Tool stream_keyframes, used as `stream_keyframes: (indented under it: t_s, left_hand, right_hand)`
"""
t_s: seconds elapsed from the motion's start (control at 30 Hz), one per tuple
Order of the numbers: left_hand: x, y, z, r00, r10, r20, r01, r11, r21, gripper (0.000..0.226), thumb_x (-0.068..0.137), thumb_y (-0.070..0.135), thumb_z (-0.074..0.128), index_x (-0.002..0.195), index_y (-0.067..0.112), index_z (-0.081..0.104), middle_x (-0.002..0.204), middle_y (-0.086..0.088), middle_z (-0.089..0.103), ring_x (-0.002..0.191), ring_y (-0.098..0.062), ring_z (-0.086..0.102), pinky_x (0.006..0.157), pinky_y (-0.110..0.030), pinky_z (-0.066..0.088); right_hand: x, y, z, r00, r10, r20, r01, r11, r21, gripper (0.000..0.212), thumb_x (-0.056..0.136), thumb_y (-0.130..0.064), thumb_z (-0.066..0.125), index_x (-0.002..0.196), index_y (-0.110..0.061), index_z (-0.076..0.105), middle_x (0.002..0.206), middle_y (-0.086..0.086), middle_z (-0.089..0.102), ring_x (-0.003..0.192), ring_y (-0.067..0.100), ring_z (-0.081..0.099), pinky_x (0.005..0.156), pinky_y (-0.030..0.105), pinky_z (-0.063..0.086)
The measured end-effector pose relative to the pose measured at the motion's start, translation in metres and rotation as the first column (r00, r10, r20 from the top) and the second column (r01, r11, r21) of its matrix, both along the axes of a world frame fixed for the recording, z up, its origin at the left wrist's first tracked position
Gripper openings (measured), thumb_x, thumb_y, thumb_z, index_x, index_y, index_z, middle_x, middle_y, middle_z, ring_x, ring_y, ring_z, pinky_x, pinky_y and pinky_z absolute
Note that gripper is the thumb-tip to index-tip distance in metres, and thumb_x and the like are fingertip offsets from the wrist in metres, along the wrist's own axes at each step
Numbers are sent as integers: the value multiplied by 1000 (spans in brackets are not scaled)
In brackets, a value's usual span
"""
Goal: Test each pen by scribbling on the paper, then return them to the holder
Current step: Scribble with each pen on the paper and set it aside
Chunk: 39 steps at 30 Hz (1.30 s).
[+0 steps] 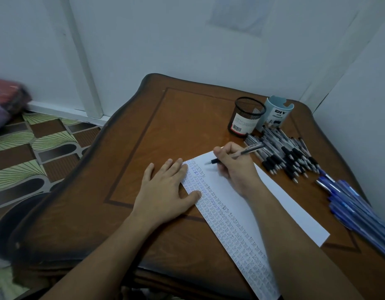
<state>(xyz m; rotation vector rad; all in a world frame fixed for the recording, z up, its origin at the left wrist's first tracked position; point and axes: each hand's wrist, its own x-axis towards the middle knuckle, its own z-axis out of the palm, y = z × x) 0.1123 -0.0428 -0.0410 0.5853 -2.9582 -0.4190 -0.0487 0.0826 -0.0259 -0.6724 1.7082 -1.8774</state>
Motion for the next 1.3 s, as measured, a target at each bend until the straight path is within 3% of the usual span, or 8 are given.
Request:
stream_keyframes:
  t_s: [0.13,0.2,0.27,0.5,0.83,1.03,1.17,1.3]
  left_hand:
    - [-1,0,0,1000,0,-4,0,1000,5,98,70,81,8,154,32,21,163,13,9,150,-6,1,120,-44,-5]
    - [-1,0,0,1000,-3,-6,3,1000,6,98,70,81,9,154,32,22,163,13,9,150,-5,1,120,-44,-5]
    - [-1,0,-1,1000,-2,-16,2,1000,7,98,70,81,9,154,32,23,163,13,10,150,-6,2,120,-44,-4]
    - [-1,0,0,999,5,-40,-4,999,35,101,67,81,14,152,28,28,163,11,15,149,-6,6,120,-44,-3]
    - [0,1,0,998,9,-56,-8,1000,29,101,68,81,14,151,28,31,162,11,17,149,-6,8,120,-43,-2]
    - [0,1,1,999,8,-50,-7,1000,22,100,68,81,12,151,29,30,162,12,17,149,-5,7,120,-43,-2]
    - [0,1,1,999,17,-50,-16,1000,25,101,67,81,12,151,29,29,162,13,16,149,-5,7,120,-43,-2]
    - [1,1,1,999,14,-47,-13,1000,18,100,67,81,11,152,30,29,162,13,16,149,-4,6,120,-42,-3]
  right_hand:
    - [4,-4,-1,994,94,48,-95,995,16,18,92,-14,65,81,-5,54,65,12,64,58,18,61,52,19,47]
    - [5,-5,-2,995,87,48,-89,995,48,25,91,0,67,73,-4,49,58,6,56,58,12,59,61,22,52]
    - [4,-6,-7,998,31,-49,-25,993,116,38,87,4,71,64,-8,43,51,1,45,51,8,51,56,23,48]
    - [6,-9,-13,984,-5,-179,38,983,179,44,77,-1,67,56,-16,32,57,5,30,56,12,39,58,31,38]
    - [8,-7,-14,962,17,-273,40,979,202,42,77,-6,67,54,-19,35,53,-1,34,54,11,41,62,36,35]
    - [7,-7,-12,979,18,-203,22,981,192,41,73,-6,65,54,-21,32,55,1,29,56,14,38,64,38,35]
    - [7,-9,-14,962,6,-274,55,975,214,41,75,-10,67,52,-21,34,51,-6,33,50,6,42,64,37,36]
    - [6,-8,-14,965,-17,-261,68,979,191,39,73,-12,65,55,-19,32,57,5,29,56,15,45,66,39,39]
